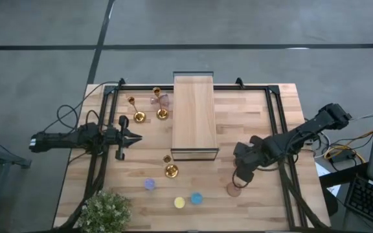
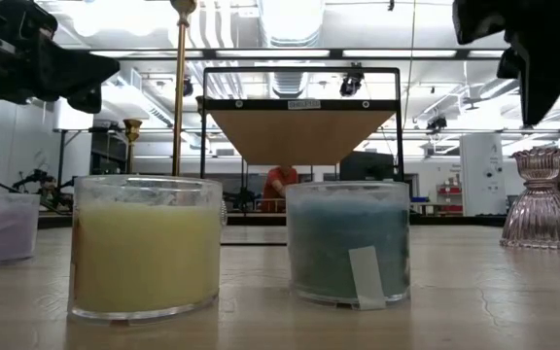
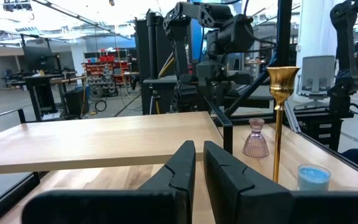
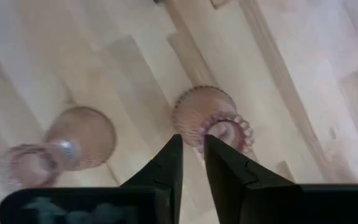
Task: Pick & Place candle stick holders
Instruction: Put the middle purple glass candle holder on the shelf
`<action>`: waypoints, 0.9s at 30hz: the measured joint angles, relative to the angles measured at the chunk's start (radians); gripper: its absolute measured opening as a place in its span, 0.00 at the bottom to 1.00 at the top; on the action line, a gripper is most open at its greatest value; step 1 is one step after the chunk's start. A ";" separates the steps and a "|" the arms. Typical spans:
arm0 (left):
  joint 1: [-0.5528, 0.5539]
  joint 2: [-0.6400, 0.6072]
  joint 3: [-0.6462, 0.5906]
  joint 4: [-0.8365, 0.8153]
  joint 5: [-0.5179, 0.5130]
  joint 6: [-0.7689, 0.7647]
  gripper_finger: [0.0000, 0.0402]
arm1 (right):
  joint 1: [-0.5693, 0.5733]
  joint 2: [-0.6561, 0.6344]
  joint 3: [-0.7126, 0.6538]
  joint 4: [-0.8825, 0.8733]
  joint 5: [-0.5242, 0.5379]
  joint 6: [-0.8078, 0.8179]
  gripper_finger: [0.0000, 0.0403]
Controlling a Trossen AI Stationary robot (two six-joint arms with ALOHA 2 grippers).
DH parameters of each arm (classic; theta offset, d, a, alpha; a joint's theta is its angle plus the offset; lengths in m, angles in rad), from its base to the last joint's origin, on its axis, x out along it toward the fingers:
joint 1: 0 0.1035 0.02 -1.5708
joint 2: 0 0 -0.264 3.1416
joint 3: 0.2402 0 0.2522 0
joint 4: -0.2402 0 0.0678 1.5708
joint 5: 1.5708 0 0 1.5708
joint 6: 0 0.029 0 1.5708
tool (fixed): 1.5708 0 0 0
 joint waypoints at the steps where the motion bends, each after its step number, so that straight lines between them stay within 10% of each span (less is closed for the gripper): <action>1: 0.000 0.000 0.000 0.000 0.000 0.000 0.09 | 0.000 0.008 0.004 -0.005 0.000 0.000 0.19; 11: 0.000 0.000 0.000 0.000 0.000 0.000 0.09 | 0.007 0.050 -0.008 -0.001 -0.031 -0.067 0.33; 27: 0.000 0.000 0.000 0.000 0.000 0.000 0.09 | 0.007 0.048 -0.057 0.011 -0.003 -0.112 0.24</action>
